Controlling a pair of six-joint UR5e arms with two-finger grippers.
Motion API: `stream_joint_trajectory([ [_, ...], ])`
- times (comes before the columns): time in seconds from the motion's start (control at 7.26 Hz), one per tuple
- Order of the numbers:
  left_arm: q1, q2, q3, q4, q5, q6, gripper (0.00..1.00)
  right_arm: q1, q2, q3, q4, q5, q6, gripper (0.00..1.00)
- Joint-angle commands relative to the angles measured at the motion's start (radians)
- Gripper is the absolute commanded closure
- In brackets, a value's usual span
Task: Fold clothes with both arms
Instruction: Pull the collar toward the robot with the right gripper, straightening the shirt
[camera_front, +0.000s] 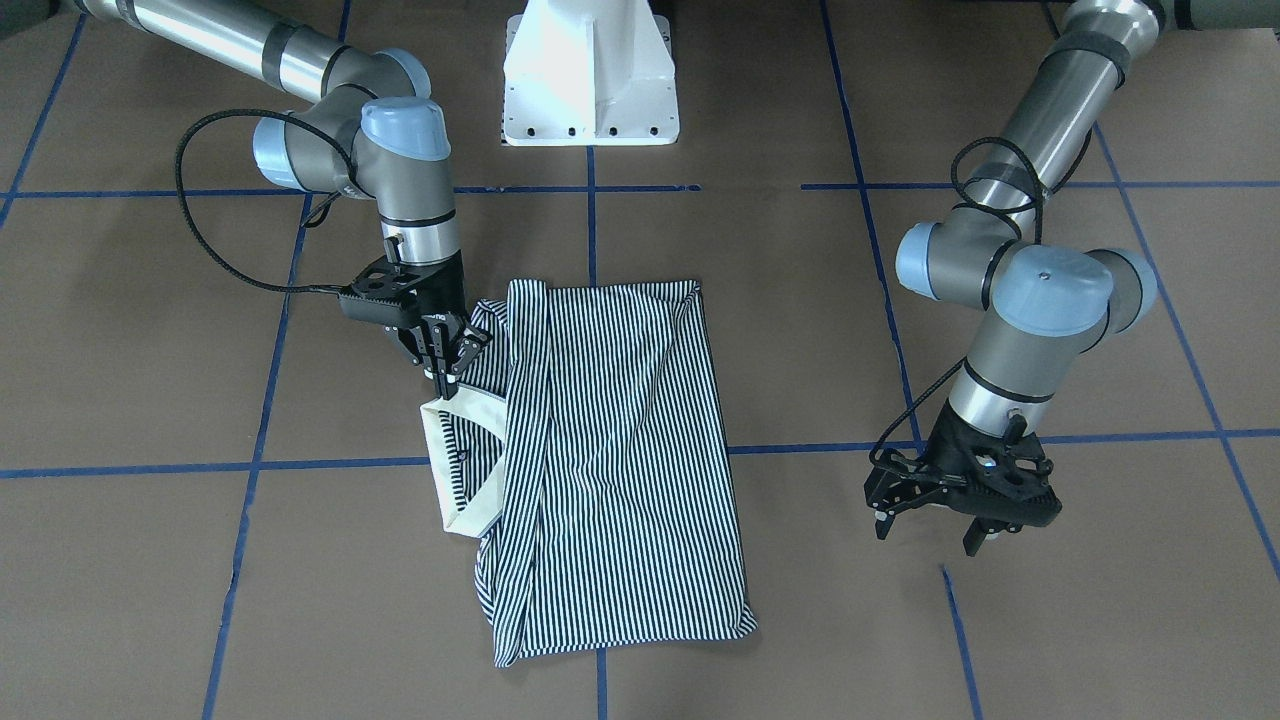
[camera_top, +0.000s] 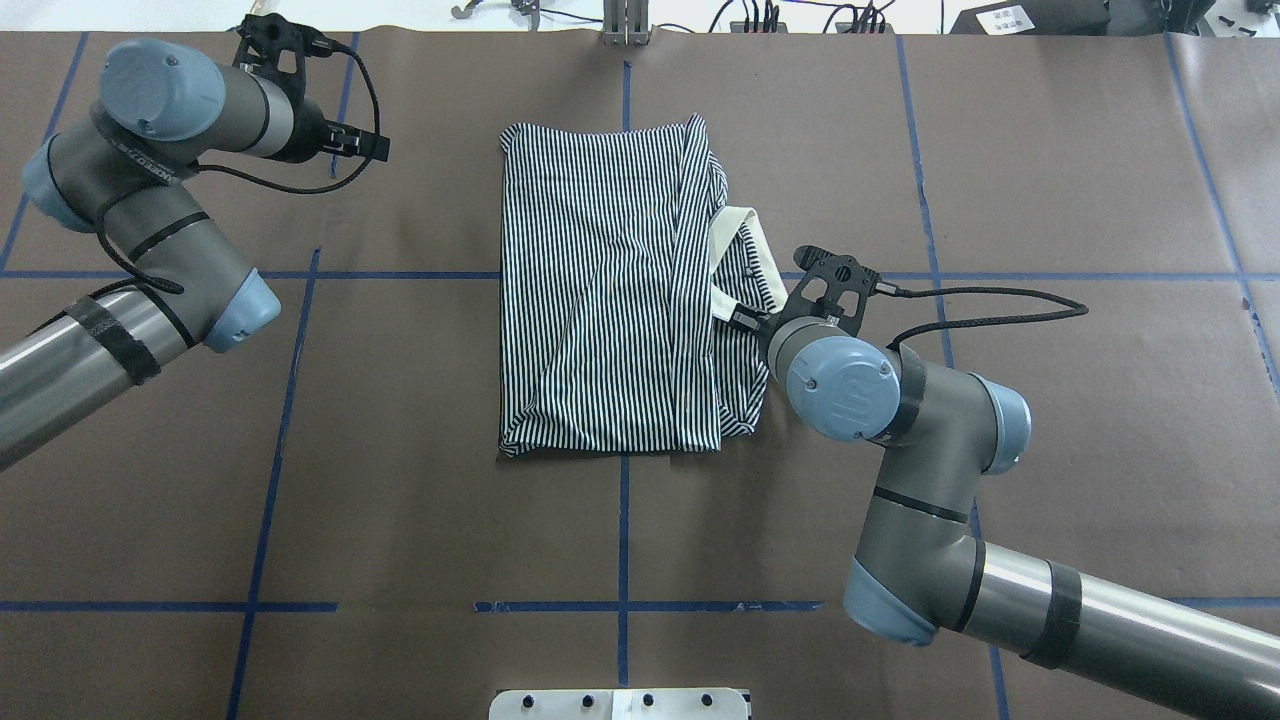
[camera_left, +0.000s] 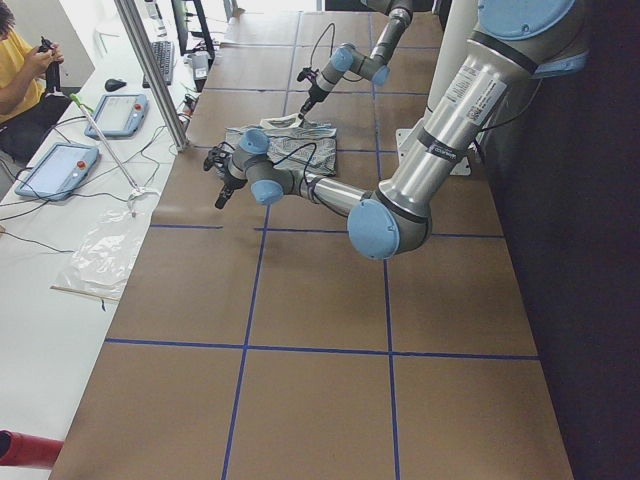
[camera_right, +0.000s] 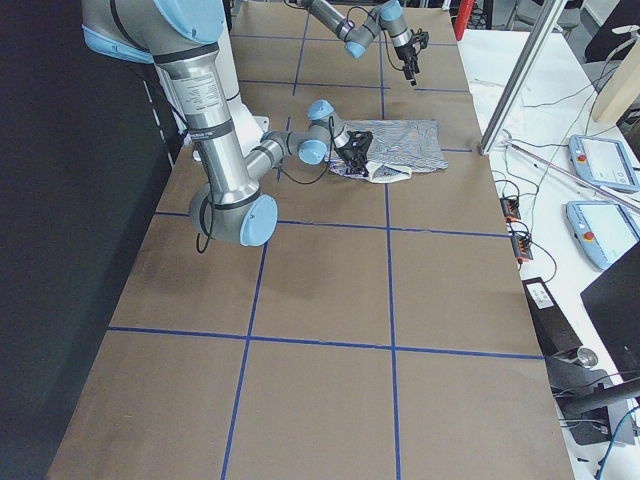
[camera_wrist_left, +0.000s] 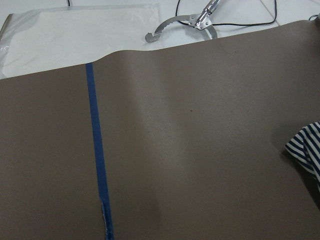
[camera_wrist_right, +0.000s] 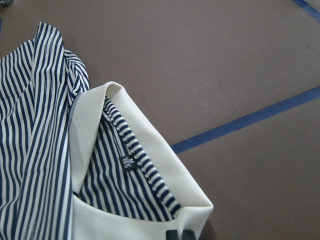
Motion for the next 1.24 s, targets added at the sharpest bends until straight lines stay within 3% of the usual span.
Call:
stream_joint_trajectory([
  [0.0,0.003,-0.001,-0.003,0.0,-0.001,-0.001,0.0,-0.019,-0.014,0.041,-0.008,-0.007,-0.067,0.0],
  [0.14,0.003,-0.001,-0.003,0.0,-0.001,0.001,0.0,-0.013,-0.026,0.112,-0.077,0.047,-0.225,0.0],
  [0.41,0.004,-0.001,-0.006,0.0,-0.001,0.001,0.0,-0.042,-0.029,0.171,-0.128,0.05,-0.299,0.0],
  [0.83,0.006,-0.001,-0.006,0.0,-0.001,-0.001,0.0,-0.212,-0.012,0.17,-0.16,-0.158,-0.435,0.0],
  [1.1,0.007,0.0,-0.006,0.0,-0.001,-0.001,0.0,-0.258,0.039,0.165,-0.234,-0.222,-0.559,0.13],
])
